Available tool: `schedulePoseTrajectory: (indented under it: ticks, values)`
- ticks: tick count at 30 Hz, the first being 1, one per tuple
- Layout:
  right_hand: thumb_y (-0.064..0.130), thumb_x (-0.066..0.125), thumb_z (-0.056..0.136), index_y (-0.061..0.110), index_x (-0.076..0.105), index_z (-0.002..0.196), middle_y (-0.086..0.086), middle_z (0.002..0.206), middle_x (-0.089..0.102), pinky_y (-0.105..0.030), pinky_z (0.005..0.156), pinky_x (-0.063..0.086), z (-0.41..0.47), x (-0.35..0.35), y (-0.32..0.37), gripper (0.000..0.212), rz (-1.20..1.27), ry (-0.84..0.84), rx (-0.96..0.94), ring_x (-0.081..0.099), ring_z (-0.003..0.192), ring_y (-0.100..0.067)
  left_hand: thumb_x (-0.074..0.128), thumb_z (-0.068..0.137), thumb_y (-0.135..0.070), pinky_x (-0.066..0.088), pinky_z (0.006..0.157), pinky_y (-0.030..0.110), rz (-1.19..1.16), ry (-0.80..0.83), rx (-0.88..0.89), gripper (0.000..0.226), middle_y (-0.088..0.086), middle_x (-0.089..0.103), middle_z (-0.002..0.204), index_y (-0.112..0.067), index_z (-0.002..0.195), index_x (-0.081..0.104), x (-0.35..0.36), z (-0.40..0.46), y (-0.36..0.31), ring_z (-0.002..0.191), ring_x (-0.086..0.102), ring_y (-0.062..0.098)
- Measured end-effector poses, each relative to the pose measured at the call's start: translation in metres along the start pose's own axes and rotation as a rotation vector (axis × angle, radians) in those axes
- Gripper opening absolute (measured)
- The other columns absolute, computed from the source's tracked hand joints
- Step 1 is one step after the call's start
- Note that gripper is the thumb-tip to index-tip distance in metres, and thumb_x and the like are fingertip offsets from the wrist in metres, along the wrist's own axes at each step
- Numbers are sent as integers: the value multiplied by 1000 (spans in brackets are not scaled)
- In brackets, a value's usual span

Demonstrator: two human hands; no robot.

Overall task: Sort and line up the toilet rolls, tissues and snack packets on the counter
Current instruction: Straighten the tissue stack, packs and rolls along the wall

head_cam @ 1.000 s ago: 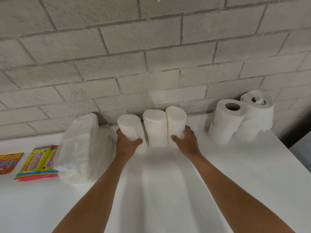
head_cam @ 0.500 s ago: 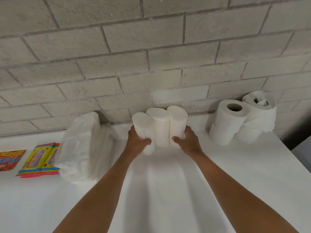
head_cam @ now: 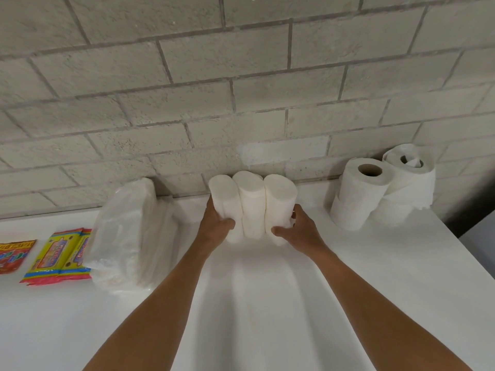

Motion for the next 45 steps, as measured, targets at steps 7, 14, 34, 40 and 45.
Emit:
schedulePoseTrajectory:
  ticks: [7, 14, 34, 40, 45]
  values:
    - [34, 75, 78, 20, 43, 137, -3, 126, 57, -33, 86, 44, -5, -6, -1, 69, -31, -167, -20, 56, 115, -25, 67, 77, 0, 48, 88, 31, -34, -134, -15, 91, -3, 51, 134, -33, 150, 24, 1, -5, 16, 121, 54, 21]
    - [44, 73, 80, 24, 42, 143, -2, 130, 61, -39, 95, 46, -1, 0, 8, 73, -33, -182, -74, 56, 120, -25, 80, 73, -23, 43, 106, 47, 36, -146, 17, 101, -6, 46, 144, -39, 150, 17, 7, -4, 12, 130, 47, 21]
    - [35, 65, 90, 20, 37, 147, -5, 132, 57, -33, 93, 41, -6, 2, 4, 65, 55, -307, -25, 54, 121, -25, 67, 71, -17, 42, 104, 38, 25, -48, 52, 88, -6, 50, 137, -34, 148, 28, 40, -5, 0, 128, 48, 18]
    - [30, 64, 91, 16, 41, 144, -7, 134, 57, -43, 101, 42, -7, -3, 9, 59, 50, -353, -12, 53, 123, -29, 66, 77, -25, 41, 108, 43, 30, -49, 15, 85, -7, 49, 141, -36, 151, 24, 42, -7, 0, 128, 48, 19]
    - [28, 66, 89, 15, 41, 144, -7, 133, 57, -44, 102, 43, -7, -5, 10, 61, 36, -329, -9, 53, 123, -29, 66, 84, -6, 39, 102, 34, 27, -37, 6, 83, -6, 48, 140, -33, 151, 24, 43, -10, -5, 126, 46, 17]
Point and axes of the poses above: each hand's wrist, its own z-axis towards the middle knuckle, its own x-axis out of the palm, y = z × x, the point moved 6 cm from there along z, towards the middle knuckle
